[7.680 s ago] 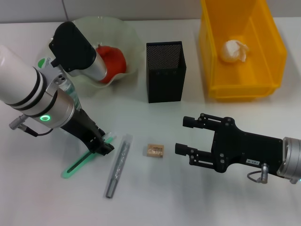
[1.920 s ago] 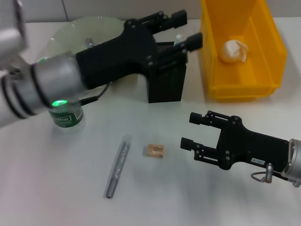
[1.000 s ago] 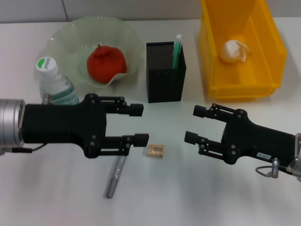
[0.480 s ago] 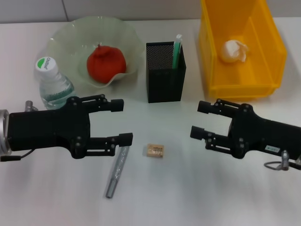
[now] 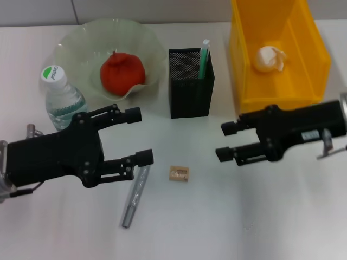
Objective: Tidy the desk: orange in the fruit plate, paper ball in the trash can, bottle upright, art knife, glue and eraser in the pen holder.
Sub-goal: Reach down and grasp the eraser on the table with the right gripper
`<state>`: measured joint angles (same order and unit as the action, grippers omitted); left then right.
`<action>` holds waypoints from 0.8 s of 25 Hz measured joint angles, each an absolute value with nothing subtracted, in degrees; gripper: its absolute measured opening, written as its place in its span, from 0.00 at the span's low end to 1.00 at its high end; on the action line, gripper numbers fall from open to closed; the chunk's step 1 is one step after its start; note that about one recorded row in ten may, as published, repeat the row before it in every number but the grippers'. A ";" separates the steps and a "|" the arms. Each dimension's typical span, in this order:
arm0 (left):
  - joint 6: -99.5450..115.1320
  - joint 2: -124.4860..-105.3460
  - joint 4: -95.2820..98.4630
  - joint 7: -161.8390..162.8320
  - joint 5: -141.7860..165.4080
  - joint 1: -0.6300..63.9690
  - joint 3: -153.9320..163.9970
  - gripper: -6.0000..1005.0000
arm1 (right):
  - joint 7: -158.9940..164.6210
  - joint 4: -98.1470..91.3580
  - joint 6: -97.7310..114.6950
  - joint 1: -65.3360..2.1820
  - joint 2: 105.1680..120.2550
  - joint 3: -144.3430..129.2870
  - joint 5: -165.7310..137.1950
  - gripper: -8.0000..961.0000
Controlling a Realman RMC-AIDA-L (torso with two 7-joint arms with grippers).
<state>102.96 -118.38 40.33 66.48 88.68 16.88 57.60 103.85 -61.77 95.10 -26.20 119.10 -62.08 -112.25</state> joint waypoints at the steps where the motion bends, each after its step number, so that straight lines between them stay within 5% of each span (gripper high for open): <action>1: 103.43 -118.40 39.01 65.24 88.01 16.84 57.42 0.81 | 105.99 -62.89 95.20 -27.27 119.09 -62.61 -113.55 0.70; 20: 105.88 -117.53 35.63 61.91 91.41 15.88 57.46 0.81 | 131.62 -70.34 97.53 -49.21 119.18 -85.41 -136.18 0.70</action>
